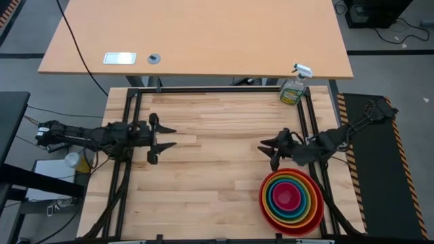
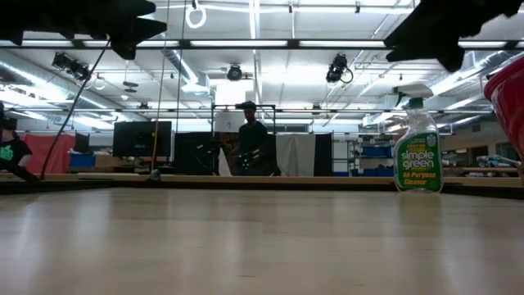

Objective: Nest bowls inside each other
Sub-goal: Return to Home Position

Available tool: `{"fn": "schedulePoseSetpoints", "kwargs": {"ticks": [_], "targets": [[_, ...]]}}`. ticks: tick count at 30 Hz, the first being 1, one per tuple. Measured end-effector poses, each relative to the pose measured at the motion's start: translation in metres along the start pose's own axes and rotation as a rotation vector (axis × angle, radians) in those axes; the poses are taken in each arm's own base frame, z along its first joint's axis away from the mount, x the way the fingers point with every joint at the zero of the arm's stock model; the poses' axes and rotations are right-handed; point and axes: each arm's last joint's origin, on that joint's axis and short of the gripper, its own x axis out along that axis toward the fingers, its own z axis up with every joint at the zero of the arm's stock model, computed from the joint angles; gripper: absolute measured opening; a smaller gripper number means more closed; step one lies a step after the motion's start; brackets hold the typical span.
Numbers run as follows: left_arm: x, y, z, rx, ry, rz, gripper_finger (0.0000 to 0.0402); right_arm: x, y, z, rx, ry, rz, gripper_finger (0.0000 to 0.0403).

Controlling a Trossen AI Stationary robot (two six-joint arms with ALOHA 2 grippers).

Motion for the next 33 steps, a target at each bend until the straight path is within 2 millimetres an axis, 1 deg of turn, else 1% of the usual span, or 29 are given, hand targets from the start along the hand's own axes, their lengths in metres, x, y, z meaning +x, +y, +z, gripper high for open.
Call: {"fn": "schedulePoseSetpoints", "kwargs": {"ticks": [2, 4, 8, 10, 13, 16, 22, 23, 26, 29, 33], "targets": [[-0.005, 0.003, -0.007, -0.014, -0.032, 0.017, 0.023, 0.001, -0.013, -0.004, 0.006, -0.066, 0.051, 0.0144], [-0.01, 0.006, -0.016, -0.037, -0.06, 0.037, 0.023, -0.003, -0.026, -0.005, 0.008, -0.138, 0.092, 0.014], [-0.018, 0.012, -0.029, -0.096, -0.105, 0.076, 0.023, -0.024, -0.048, 0.002, 0.0, -0.262, 0.142, 0.0132], [-0.022, 0.014, -0.031, -0.121, -0.131, 0.068, 0.0225, -0.037, -0.057, 0.008, 0.011, -0.328, 0.168, 0.0128], [-0.028, 0.016, -0.027, -0.149, -0.171, 0.029, 0.0212, -0.056, -0.07, 0.016, 0.031, -0.42, 0.207, 0.0124], [-0.032, 0.017, -0.025, -0.17, -0.192, 0.02, 0.0196, -0.066, -0.079, 0.017, 0.019, -0.452, 0.213, 0.0122], [-0.035, 0.017, -0.033, -0.227, -0.121, 0.034, 0.0177, -0.073, -0.09, 0.014, -0.037, -0.47, 0.156, 0.0121], [-0.035, 0.017, -0.036, -0.246, -0.108, 0.033, 0.0175, -0.074, -0.091, 0.014, -0.038, -0.475, 0.157, 0.0121], [-0.032, 0.014, -0.053, -0.298, -0.083, 0.028, 0.0166, -0.077, -0.095, 0.013, -0.04, -0.475, 0.157, 0.0121], [-0.031, 0.012, -0.07, -0.317, -0.099, 0.051, 0.0157, -0.074, -0.097, 0.007, -0.045, -0.469, 0.155, 0.0121], [-0.031, 0.011, -0.071, -0.313, -0.084, 0.078, 0.0147, -0.068, -0.1, -0.004, -0.065, -0.471, 0.125, 0.0121]]}}
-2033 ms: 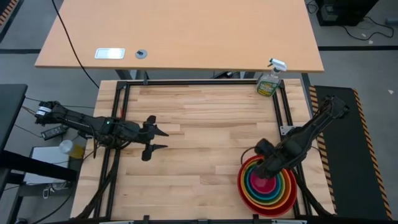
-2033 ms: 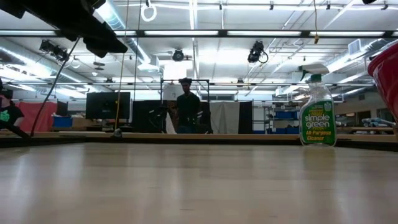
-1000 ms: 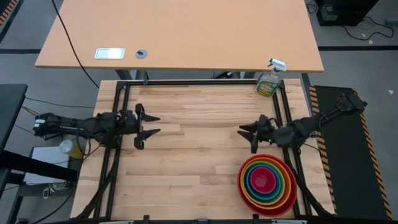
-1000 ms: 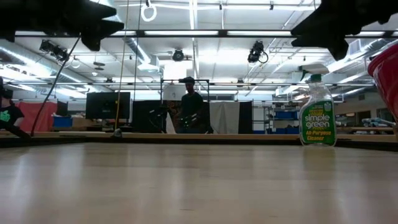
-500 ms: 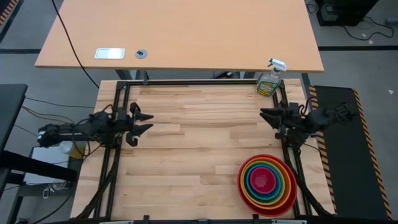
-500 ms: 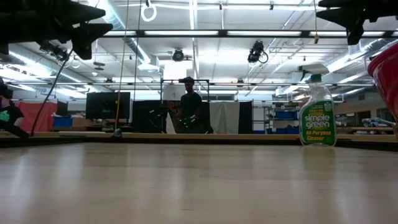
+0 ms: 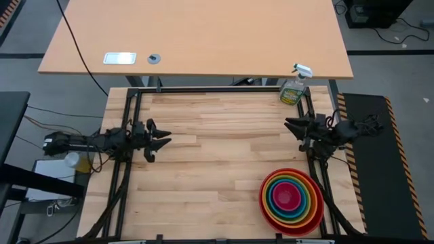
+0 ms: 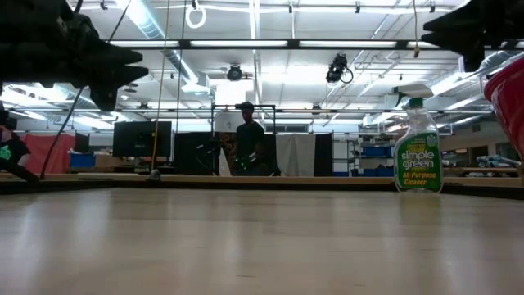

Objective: Nest bowls inside each other
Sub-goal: Return to Home Position

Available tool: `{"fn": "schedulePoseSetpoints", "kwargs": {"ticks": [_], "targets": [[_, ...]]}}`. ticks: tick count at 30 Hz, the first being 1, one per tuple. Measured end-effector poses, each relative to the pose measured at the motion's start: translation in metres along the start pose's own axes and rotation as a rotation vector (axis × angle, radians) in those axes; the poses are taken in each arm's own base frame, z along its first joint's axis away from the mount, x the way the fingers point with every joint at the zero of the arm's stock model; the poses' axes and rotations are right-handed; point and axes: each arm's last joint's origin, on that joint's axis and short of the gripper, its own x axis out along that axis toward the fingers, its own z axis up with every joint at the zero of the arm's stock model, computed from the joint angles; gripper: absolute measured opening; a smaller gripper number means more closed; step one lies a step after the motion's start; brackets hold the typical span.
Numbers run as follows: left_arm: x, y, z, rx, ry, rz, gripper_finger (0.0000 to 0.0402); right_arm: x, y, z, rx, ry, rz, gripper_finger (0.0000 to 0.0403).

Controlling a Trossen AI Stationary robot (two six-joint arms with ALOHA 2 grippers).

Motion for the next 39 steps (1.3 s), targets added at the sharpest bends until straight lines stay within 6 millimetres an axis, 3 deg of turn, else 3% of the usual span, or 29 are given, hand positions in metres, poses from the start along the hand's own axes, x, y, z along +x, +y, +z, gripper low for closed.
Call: {"fn": "schedulePoseSetpoints", "kwargs": {"ticks": [11, 19, 24, 31, 39], "targets": [[-0.001, -0.003, 0.003, 0.019, -0.042, 0.015, 0.0142, 0.006, -0.001, -0.037, 0.01, -0.055, 0.041, 0.0115], [-0.001, -0.004, 0.01, 0.071, -0.11, 0.021, 0.0142, 0.015, -0.005, -0.066, 0.063, -0.102, 0.06, 0.0071], [-0.001, -0.004, 0.012, 0.125, -0.134, 0.019, 0.0142, 0.019, -0.01, -0.063, 0.082, -0.129, 0.022, 0.0041], [-0.002, -0.004, 0.014, 0.182, -0.162, 0.028, 0.0142, 0.021, -0.015, -0.046, 0.026, -0.282, 0.098, 0.0012], [-0.003, -0.01, 0.017, 0.282, -0.202, -0.01, 0.0142, 0.02, -0.019, -0.036, -0.01, -0.391, 0.093, 0.0022]]}}
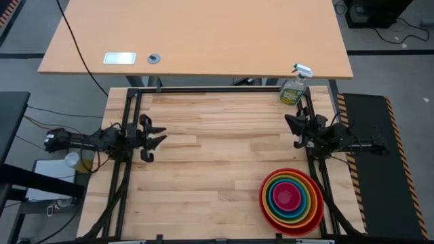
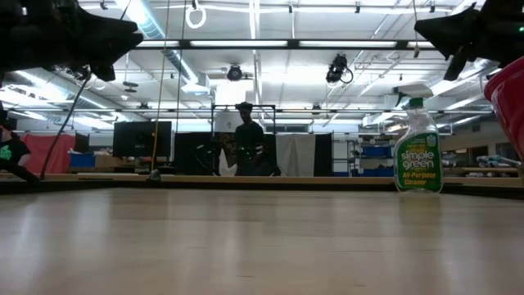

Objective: Nest bowls inside each other
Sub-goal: Return to Home Position

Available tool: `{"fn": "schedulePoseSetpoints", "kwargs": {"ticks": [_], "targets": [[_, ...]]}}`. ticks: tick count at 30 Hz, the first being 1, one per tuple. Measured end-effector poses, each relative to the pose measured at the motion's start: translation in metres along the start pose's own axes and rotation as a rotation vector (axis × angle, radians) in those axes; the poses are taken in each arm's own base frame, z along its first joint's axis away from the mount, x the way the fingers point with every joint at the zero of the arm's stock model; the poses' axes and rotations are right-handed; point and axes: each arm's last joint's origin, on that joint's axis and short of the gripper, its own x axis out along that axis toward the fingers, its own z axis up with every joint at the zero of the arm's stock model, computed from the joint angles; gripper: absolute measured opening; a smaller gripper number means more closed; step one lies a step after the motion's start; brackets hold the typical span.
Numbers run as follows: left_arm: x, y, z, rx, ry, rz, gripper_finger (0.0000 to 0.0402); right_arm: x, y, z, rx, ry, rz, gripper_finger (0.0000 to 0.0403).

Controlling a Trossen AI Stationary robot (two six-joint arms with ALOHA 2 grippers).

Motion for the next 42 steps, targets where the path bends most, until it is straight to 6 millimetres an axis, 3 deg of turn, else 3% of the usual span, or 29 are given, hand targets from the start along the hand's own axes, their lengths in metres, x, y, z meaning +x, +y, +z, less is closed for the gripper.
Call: {"fn": "schedulePoseSetpoints", "kwargs": {"ticks": [3, 8, 11, 42], "targets": [[0.0, -0.0005, -0.0006, -0.04, 0.006, -0.005, 0.0142, 0.0, -0.0015, -0.0005, -0.049, 0.004, -0.045, 0.0033], [0.0, -0.0004, -0.0005, -0.055, 0.005, -0.004, 0.0142, -0.0006, -0.0061, -0.0023, -0.588, 0.068, -0.192, 0.0038], [0.0, -0.0004, -0.0006, -0.056, 0.005, -0.004, 0.0142, -0.001, -0.0078, -0.002, -0.717, 0.096, -0.251, 0.0036], [-0.0001, -0.0004, -0.0008, -0.059, 0.006, -0.004, 0.0142, -0.0011, -0.0083, -0.002, -0.742, 0.104, -0.265, 0.0039]]}}
